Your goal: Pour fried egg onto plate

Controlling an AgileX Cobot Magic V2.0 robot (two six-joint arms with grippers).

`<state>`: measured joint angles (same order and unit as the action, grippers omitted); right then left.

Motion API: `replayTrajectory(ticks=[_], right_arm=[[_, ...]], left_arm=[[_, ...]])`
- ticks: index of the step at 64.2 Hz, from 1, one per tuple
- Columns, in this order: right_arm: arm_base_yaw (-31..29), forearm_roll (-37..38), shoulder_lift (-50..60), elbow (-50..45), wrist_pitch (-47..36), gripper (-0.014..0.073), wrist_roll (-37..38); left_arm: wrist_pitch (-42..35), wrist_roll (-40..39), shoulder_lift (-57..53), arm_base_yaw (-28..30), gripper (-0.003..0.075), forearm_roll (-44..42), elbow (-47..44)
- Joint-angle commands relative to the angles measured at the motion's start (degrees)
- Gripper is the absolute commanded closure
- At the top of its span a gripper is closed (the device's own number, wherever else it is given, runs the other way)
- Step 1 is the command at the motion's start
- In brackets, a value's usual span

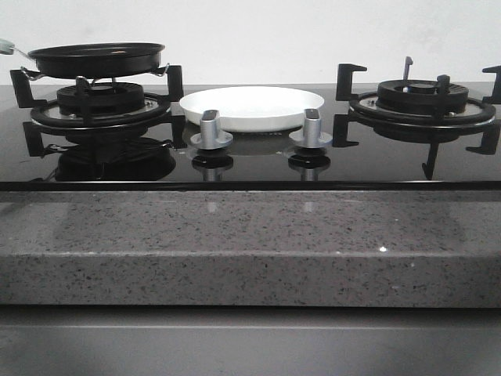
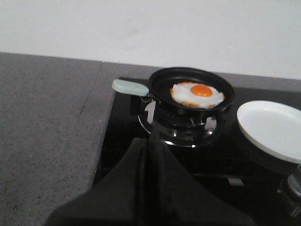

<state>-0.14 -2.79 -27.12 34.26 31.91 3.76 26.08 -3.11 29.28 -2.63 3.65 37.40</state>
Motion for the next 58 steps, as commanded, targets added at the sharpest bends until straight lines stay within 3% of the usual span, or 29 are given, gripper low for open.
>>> replayTrajectory(ticks=[1, 17, 21, 27, 31, 36, 41, 51, 58], right_arm=[[-0.4, 0.0, -3.03, 2.04, -3.66, 0.0662, -0.25], [-0.4, 0.0, -6.39, 2.04, -1.98, 0.0653, -0.25], [-0.4, 0.0, -6.58, 2.04, -1.98, 0.0589, -0.25], [-0.4, 0.0, -6.58, 2.04, -2.11, 0.0354, -0.25], [-0.4, 0.0, -6.58, 2.04, -2.05, 0.0158, -0.25], [-0.4, 0.0, -6.73, 2.04, -1.47, 0.0037, -0.25], [-0.4, -0.08, -7.24, 2.3, -0.49, 0.0014, -0.25], [-0.35, -0.39, -10.39, 4.78, 3.87, 0.0015, -0.77], [0.54, -4.86, -13.24, 7.84, 5.54, 0.0015, -6.05]], left_arm=[[-4.05, -0.03, 2.48, -0.39, 0.0741, 0.62, 2.15], [-4.35, -0.03, 5.86, -0.39, 0.074, 0.62, 2.15], [-4.35, -0.03, 6.38, -0.39, 0.072, 0.62, 2.15], [-4.74, -0.03, 6.38, -0.39, 0.0592, 0.62, 2.15], [-5.26, -0.03, 6.38, -0.39, 0.043, 0.62, 2.15], [-6.48, -0.03, 6.38, -0.39, 0.0243, 0.62, 2.15], [-6.59, -0.03, 6.38, -0.39, 0.0173, 0.62, 2.15], [-6.59, -0.03, 6.38, -0.39, 0.0175, 0.62, 2.15], [-6.59, -0.03, 6.38, -0.39, 0.0175, 0.62, 2.15]])
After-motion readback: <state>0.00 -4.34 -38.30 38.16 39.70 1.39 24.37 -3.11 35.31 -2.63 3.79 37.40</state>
